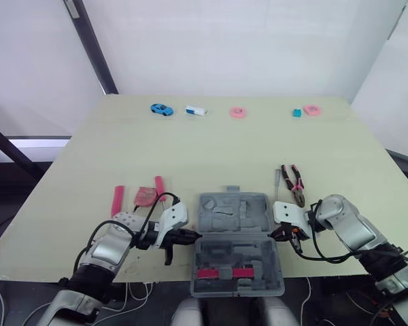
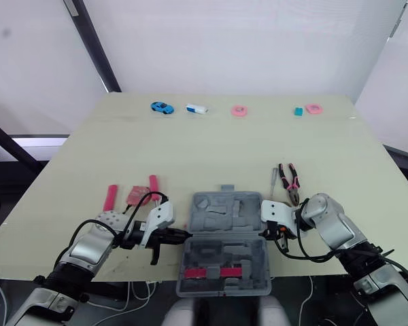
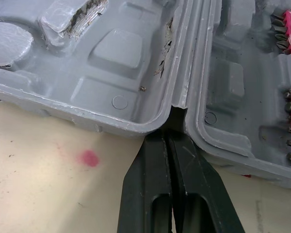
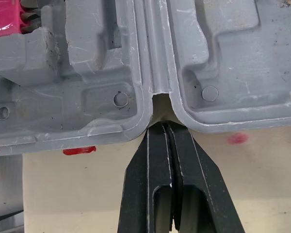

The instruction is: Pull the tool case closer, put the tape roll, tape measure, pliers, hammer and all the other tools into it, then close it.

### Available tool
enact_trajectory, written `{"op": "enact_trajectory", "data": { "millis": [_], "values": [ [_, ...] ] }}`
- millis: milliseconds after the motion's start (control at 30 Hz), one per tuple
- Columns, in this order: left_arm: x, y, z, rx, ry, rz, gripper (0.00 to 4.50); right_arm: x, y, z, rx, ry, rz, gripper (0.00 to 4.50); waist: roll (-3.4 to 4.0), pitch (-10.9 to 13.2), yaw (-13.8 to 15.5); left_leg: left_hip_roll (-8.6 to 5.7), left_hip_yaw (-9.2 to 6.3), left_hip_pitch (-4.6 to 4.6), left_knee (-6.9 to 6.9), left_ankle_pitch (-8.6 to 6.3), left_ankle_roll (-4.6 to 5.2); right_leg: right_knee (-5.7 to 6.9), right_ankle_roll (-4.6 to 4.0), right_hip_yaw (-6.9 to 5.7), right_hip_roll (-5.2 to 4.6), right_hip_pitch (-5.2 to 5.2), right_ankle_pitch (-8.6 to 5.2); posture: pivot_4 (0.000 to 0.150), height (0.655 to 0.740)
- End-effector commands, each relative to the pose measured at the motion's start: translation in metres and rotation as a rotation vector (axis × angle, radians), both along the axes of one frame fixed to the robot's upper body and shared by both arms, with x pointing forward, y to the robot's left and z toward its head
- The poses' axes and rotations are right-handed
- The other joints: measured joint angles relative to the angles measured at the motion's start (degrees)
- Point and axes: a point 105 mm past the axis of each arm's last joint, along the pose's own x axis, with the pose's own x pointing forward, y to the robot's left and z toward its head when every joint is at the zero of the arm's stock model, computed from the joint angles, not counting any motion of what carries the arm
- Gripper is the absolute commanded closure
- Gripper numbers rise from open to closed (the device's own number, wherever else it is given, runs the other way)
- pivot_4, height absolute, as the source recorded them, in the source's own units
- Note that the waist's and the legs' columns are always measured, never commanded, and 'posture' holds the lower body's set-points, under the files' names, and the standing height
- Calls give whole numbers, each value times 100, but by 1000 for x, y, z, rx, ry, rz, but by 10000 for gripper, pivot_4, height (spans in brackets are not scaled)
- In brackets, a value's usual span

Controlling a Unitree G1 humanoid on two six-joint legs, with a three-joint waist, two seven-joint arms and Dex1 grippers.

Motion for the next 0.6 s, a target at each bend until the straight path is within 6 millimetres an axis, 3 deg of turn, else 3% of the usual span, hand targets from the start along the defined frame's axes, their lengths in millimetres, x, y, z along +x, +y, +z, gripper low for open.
{"op": "enact_trajectory", "data": {
  "millis": [33,600],
  "values": [
    [-12,-3,-12,20,52,-28,43946,-12,2,-9,-9,51,27,44840,0,0,1,0,0,0,0,0,0,0,-1,0,0,0,0,1500,7400],
    [-21,-8,-13,17,66,-43,43946,-16,-2,-10,-13,61,14,44840,0,-1,11,0,1,0,0,0,0,-2,-2,0,-1,1,-2,1500,7400]
  ]
}}
